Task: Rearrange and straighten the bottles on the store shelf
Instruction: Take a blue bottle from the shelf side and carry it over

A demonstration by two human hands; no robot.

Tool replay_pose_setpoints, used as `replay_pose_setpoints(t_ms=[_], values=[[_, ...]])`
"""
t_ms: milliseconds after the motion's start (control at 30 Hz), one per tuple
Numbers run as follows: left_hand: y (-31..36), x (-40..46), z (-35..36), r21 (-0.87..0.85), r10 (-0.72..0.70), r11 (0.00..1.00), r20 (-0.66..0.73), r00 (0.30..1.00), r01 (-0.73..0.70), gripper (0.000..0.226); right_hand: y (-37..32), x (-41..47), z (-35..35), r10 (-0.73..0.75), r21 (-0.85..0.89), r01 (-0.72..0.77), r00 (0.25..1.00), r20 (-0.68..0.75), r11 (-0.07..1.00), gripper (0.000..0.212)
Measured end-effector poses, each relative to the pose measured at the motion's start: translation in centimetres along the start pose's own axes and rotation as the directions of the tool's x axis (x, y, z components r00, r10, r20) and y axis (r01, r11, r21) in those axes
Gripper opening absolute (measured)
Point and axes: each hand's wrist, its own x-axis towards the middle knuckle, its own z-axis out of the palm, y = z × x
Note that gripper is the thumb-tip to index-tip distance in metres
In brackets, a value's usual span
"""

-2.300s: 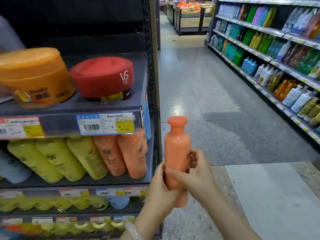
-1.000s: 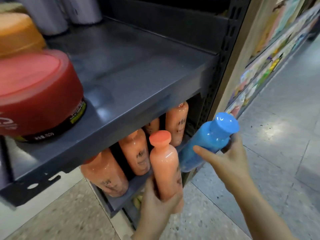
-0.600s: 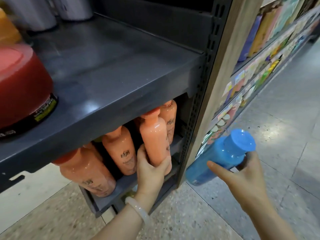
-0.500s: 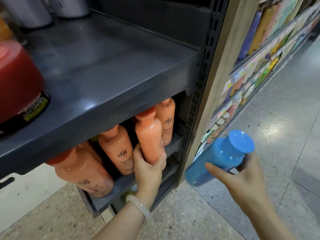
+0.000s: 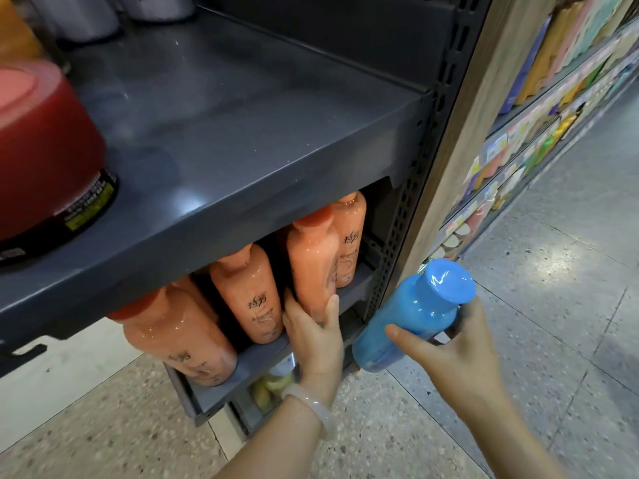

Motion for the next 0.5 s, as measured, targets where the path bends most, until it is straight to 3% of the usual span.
replay_pose_setpoints(t_ms=[100,233,333,500], values=[[0.7,-0.5,0.9,-0.037,-0.068,0.997,-0.097,0.993,0.065,0.089,0.1,0.1,0.5,-0.002,0.009,0.002,1.0,0.003,1.0,0.064],[0.8,-0.5,1.6,-0.085,-0.096,0.993,-0.213,0.972,0.079,0.071,0.2,-0.2,0.6,0.003,0.03,-0.003,1.0,0.0,1.0,0.063],[0.1,-1.2,1.9,-0.01,-0.057,0.998,-0.28,0.958,0.057,0.064,0.0,-0.6,0.6,0.007,0.032,-0.007,1.0,0.001,0.999,0.064],[-0.1,-1.6,2.4,0.005,-0.158,0.985,-0.378,0.912,0.172,0.056,-0.1,-0.9,-0.2,0.02,0.035,-0.021,1.0,0.008,0.999,0.067]])
